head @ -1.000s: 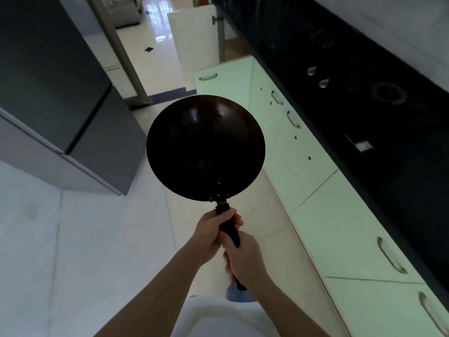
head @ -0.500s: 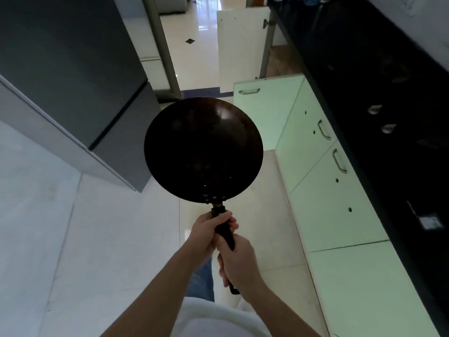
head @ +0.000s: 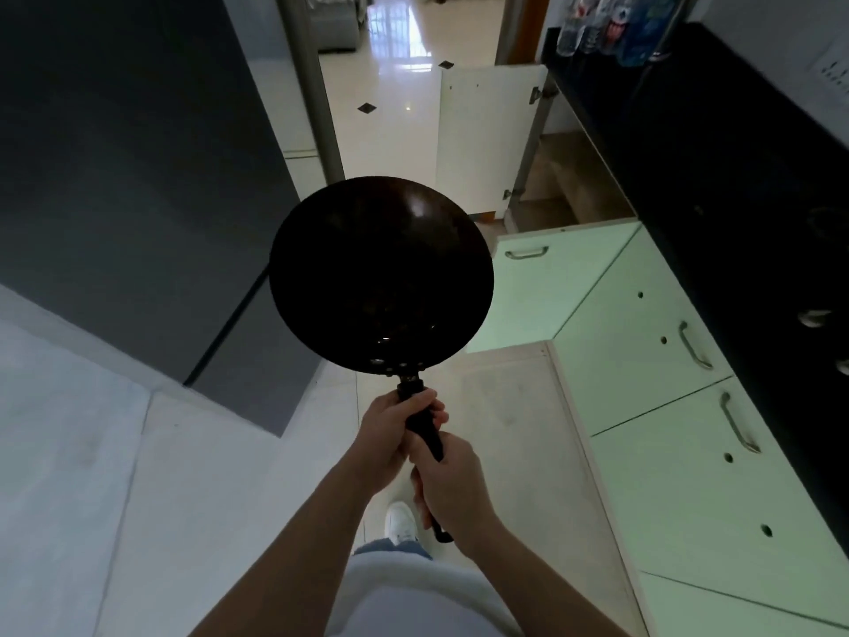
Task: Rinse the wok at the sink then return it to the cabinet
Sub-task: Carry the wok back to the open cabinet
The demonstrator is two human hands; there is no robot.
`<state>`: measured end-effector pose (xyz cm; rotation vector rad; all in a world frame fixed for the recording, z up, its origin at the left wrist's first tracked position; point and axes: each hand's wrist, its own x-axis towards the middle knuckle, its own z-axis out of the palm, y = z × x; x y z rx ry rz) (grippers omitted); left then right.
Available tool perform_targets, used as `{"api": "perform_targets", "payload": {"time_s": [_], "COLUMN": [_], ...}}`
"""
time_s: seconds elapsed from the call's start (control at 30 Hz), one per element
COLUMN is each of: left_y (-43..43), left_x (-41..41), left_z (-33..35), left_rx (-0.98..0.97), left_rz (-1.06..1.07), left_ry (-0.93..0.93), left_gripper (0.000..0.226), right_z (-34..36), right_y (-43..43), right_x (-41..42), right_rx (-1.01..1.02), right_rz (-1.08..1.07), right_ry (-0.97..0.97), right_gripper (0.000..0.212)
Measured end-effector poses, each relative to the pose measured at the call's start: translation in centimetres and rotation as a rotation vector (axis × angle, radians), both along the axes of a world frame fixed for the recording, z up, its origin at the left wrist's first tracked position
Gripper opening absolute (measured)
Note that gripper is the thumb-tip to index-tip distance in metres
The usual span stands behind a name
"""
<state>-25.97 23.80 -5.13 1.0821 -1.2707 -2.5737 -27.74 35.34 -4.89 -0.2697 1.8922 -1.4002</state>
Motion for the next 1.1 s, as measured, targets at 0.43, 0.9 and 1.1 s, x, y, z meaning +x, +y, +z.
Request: {"api": "perform_targets", "payload": {"time_s": [0.43, 0.9, 1.1], "left_y": [-10.9, -21.9, -25.0], "left_x": [-9.1, -32.6, -40.6], "left_z": [-2.0, -1.1, -1.0], "left_rx": [-0.007, 0.002, -0.03], "left_rz": [0.033, -0.013, -0.018], "left_ry": [-0.049, -0.063, -0.051], "left_gripper": [0.012, 0.012, 0.012], "right_z": [-1.5, -1.7, -1.4], "right_y": [-10.9, -21.9, -25.3], "right_x": [-9.2, -32.1, -39.7], "right_rx": [0.016, -0.059, -0.05], "right_rz": [0.022, -0.029, -0.057], "right_ry": [0.004, -0.029, -0.02], "right_gripper": [0.029, 0.032, 0.034]}}
